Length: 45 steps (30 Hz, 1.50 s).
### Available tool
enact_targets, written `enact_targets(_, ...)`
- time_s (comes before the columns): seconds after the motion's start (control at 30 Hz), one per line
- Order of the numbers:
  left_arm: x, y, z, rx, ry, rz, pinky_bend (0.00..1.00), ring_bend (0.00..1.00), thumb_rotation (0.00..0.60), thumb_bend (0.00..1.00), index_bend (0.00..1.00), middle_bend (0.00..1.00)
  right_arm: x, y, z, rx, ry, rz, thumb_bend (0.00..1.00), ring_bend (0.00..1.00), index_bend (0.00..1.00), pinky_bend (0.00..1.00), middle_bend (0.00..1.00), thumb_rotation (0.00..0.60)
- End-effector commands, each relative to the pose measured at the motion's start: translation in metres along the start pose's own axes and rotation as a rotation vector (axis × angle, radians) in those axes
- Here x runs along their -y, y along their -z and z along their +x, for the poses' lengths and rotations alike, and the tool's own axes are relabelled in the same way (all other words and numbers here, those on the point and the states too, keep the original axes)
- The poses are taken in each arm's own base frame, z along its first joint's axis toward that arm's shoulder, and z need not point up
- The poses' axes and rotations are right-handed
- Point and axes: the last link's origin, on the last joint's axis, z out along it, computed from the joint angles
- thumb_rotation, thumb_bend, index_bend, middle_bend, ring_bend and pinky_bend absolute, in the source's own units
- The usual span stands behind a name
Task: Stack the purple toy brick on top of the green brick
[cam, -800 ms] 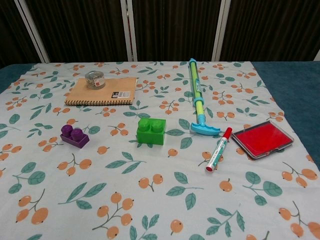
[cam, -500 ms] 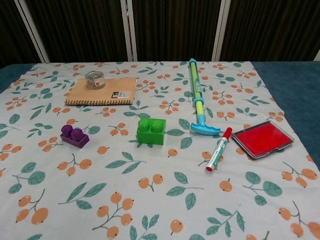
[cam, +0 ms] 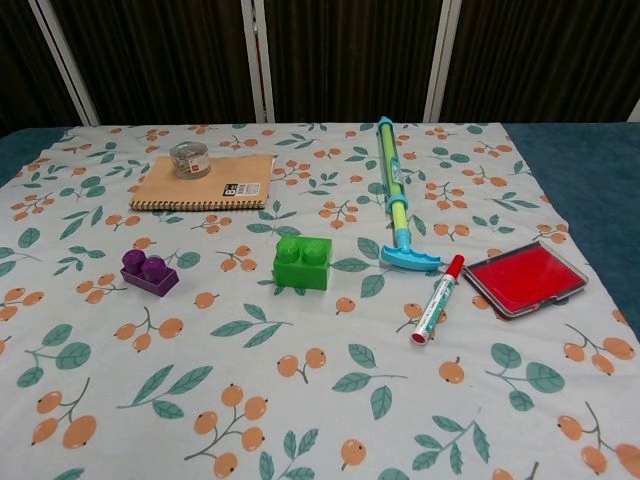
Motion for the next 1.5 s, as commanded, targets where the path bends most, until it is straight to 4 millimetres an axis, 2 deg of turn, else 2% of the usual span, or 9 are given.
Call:
enact_targets(0.03, 0.001, 0.000, 0.000, 0.003, 0.001, 0.006, 0.00, 0.00, 0.600, 0.13, 0.21, 0.16, 0.000, 0.000, 0.000, 0.002, 0.000, 0.000, 0.22, 0.00, 0.00, 0.00, 0.06, 0.600)
enact_targets(0.4, 0.000, -0.008, -0.007, 0.032, -0.004, -0.003, 0.00, 0.00, 0.600, 0.16, 0.25, 0.19, -0.002, 0.000, 0.000, 0.007, -0.003, -0.009, 0.22, 0.00, 0.00, 0.00, 0.06, 0.600)
enact_targets(0.63, -0.001, -0.034, -0.012, 0.068, -0.030, -0.027, 0.00, 0.00, 0.600, 0.16, 0.24, 0.18, -0.002, 0.000, -0.001, 0.008, -0.004, -0.010, 0.22, 0.00, 0.00, 0.00, 0.06, 0.600)
enact_targets(0.73, -0.016, -0.073, -0.003, 0.097, -0.078, -0.092, 0.00, 0.00, 0.600, 0.16, 0.24, 0.19, -0.002, 0.001, 0.000, 0.007, -0.005, -0.011, 0.22, 0.00, 0.00, 0.00, 0.06, 0.600)
enact_targets(0.87, -0.026, -0.087, 0.001, 0.120, -0.091, -0.116, 0.00, 0.00, 0.600, 0.16, 0.24, 0.20, -0.002, 0.001, -0.001, 0.008, -0.004, -0.010, 0.22, 0.00, 0.00, 0.00, 0.06, 0.600)
enact_targets(0.93, -0.040, -0.108, 0.004, 0.141, -0.133, -0.157, 0.00, 0.00, 0.600, 0.16, 0.25, 0.21, -0.002, 0.001, 0.000, 0.007, -0.003, -0.012, 0.22, 0.00, 0.00, 0.00, 0.06, 0.600)
enact_targets(1.0, -0.047, -0.119, 0.005, 0.157, -0.162, -0.159, 0.00, 0.00, 0.600, 0.17, 0.26, 0.22, -0.002, 0.002, 0.001, 0.003, -0.005, -0.013, 0.22, 0.00, 0.00, 0.00, 0.06, 0.600)
enact_targets(1.2, -0.067, -0.139, 0.004, 0.185, -0.237, -0.174, 0.00, 0.00, 0.600, 0.17, 0.25, 0.22, -0.004, 0.002, 0.001, 0.004, -0.008, -0.017, 0.22, 0.00, 0.00, 0.00, 0.06, 0.600)
enact_targets(1.5, -0.109, -0.160, -0.017, 0.241, -0.267, -0.234, 0.00, 0.00, 0.600, 0.17, 0.25, 0.22, -0.005, 0.002, 0.002, 0.000, -0.008, -0.022, 0.22, 0.00, 0.00, 0.00, 0.06, 0.600)
